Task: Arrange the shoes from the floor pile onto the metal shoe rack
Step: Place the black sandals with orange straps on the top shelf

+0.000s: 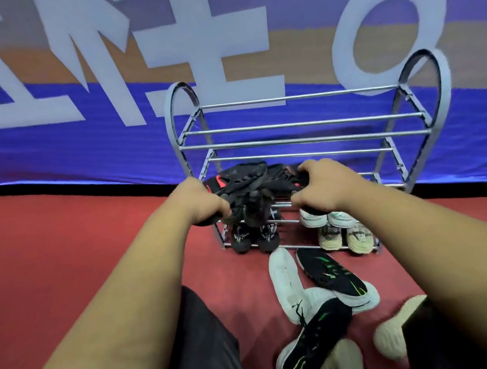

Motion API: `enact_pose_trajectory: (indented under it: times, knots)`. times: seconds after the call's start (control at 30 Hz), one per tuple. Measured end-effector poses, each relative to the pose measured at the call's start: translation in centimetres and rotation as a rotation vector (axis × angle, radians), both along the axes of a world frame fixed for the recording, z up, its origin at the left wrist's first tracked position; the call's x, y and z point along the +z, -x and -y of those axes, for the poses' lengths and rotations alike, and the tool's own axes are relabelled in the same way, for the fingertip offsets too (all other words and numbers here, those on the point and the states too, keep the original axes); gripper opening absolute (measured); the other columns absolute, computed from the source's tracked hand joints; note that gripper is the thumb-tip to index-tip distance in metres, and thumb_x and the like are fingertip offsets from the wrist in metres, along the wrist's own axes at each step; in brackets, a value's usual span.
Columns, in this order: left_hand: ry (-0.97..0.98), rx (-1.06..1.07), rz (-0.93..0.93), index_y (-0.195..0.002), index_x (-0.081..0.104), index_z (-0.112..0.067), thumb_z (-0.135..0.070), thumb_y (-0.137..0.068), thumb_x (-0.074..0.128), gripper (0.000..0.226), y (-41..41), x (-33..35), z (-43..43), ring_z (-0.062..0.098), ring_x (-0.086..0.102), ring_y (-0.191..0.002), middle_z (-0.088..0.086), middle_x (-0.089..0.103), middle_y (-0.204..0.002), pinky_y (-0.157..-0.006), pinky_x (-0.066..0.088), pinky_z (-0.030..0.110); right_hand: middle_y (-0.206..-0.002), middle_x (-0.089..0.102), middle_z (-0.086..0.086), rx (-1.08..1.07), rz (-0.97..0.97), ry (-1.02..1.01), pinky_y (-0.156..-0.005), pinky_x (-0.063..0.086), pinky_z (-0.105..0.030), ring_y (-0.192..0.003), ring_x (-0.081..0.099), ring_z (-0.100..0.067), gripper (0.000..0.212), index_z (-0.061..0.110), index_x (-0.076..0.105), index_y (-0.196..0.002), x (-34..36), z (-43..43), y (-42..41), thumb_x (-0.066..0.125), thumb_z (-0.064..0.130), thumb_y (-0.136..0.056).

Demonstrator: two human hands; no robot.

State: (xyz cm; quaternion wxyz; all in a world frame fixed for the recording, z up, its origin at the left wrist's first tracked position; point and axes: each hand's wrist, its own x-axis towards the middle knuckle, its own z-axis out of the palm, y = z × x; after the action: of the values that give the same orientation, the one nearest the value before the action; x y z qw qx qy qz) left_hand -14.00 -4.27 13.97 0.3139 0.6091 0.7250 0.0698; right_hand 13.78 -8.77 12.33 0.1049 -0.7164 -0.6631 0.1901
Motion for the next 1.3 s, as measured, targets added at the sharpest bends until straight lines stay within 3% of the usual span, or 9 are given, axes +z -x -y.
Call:
enact_pose_trajectory:
  times: [0.1, 0.17, 0.27, 0.37, 0.47, 0.63, 0.93, 1.1, 1.3]
  knots:
    - [-0.1, 0.103, 0.063, -0.077, 0.067, -0.009, -0.04, -0.055, 0.094, 0.046, -1.4, -1.1, -0.9, 0.019, 0.062, -0.057, 0.007, 0.07, -0.075, -0.043, 0.038, 0.021, -0.096, 0.071, 0.0, -0.117, -0.135, 0.004, -0.075, 0.054, -0.034, -0.094, 0.067, -0.028, 0.058, 0.025, 0.069, -0.114, -0.8, -1.7, 1.7, 0.077, 0.051, -0.063]
    - [-0.14, 0.148, 0.1, -0.108, 0.064, -0.002, -0.044, -0.062, 0.094, 0.069, -2.1, -2.0, -1.9, 0.024, 0.066, -0.078, 0.015, 0.068, -0.105, -0.049, 0.037, 0.028, -0.098, 0.074, -0.002, -0.18, -0.207, -0.005, -0.081, 0.058, -0.035, -0.099, 0.069, -0.029, 0.051, 0.024, 0.069, -0.107, -1.6, -2.9, 2.7, 0.079, 0.05, -0.064]
    - [-0.165, 0.205, 0.102, -0.142, 0.045, 0.004, -0.046, -0.069, 0.093, 0.1, -3.0, -3.5, -3.4, 0.033, 0.066, -0.103, 0.021, 0.056, -0.133, -0.062, 0.047, 0.033, -0.121, 0.065, -0.012, -0.272, -0.209, -0.052, -0.088, 0.054, -0.036, -0.112, 0.064, -0.034, 0.068, 0.02, 0.065, -0.124, -3.1, -4.5, 3.9, 0.079, 0.055, -0.067]
    - [-0.19, 0.26, 0.102, -0.145, 0.04, 0.002, -0.047, -0.072, 0.092, 0.103, -3.6, -4.7, -5.3, 0.033, 0.061, -0.105, 0.02, 0.049, -0.14, -0.08, 0.053, 0.038, -0.119, 0.053, -0.009, -0.326, -0.241, -0.109, -0.084, 0.047, -0.036, -0.112, 0.06, -0.035, 0.064, 0.016, 0.063, -0.122, -4.6, -6.3, 4.7, 0.08, 0.053, -0.072]
    - [-0.196, 0.276, 0.109, -0.147, 0.037, 0.003, -0.052, -0.075, 0.089, 0.105, -3.7, -6.0, -7.1, 0.03, 0.055, -0.096, 0.02, 0.048, -0.141, -0.078, 0.049, 0.036, -0.113, 0.045, -0.005, -0.309, -0.255, -0.132, -0.094, 0.052, -0.041, -0.114, 0.057, -0.035, 0.06, 0.013, 0.063, -0.119, -6.0, -8.3, 4.7, 0.081, 0.05, -0.075]
    - [-0.239, 0.279, 0.122, -0.144, 0.038, 0.001, -0.056, -0.076, 0.088, 0.103, -3.7, -7.9, -9.5, 0.039, 0.055, -0.128, 0.02, 0.044, -0.147, -0.102, 0.053, 0.049, -0.128, 0.056, -0.016, -0.31, -0.233, -0.113, -0.095, 0.05, -0.04, -0.125, 0.052, -0.036, 0.065, 0.012, 0.063, -0.125, -8.3, -11.5, 4.4, 0.08, 0.054, -0.078]
    - [-0.255, 0.265, 0.149, -0.145, 0.038, 0.002, -0.055, -0.079, 0.087, 0.1, -4.5, -9.6, -12.1, 0.04, 0.049, -0.136, 0.021, 0.042, -0.151, -0.109, 0.048, 0.053, -0.14, 0.046, -0.019, -0.394, -0.278, -0.1, -0.084, 0.042, -0.039, -0.126, 0.051, -0.041, 0.081, 0.005, 0.051, -0.137, -10.1, -14.6, 7.3, 0.079, 0.06, -0.084]
    - [-0.143, 0.181, 0.099, -0.153, 0.03, 0.001, -0.048, -0.079, 0.088, 0.106, -3.6, -10.0, -12.5, 0.038, 0.041, -0.143, 0.019, 0.037, -0.155, -0.115, 0.042, 0.05, -0.149, 0.036, -0.021, -0.274, -0.28, -0.001, -0.102, 0.047, -0.044, -0.134, 0.048, -0.045, 0.086, 0.008, 0.04, -0.151, -10.6, -15.0, 7.9, 0.075, 0.053, -0.085]
    - [-0.069, 0.104, 0.193, -0.138, 0.041, -0.011, -0.027, -0.072, 0.097, 0.088, -0.7, -10.3, -12.7, 0.029, 0.059, -0.114, 0.006, 0.056, -0.133, -0.088, 0.05, 0.039, -0.161, 0.02, -0.025, -0.155, -0.235, 0.15, -0.112, 0.046, -0.046, -0.144, 0.04, -0.048, 0.127, 0.022, 0.004, -0.17, -10.0, -15.1, 6.8, 0.084, 0.046, -0.074]
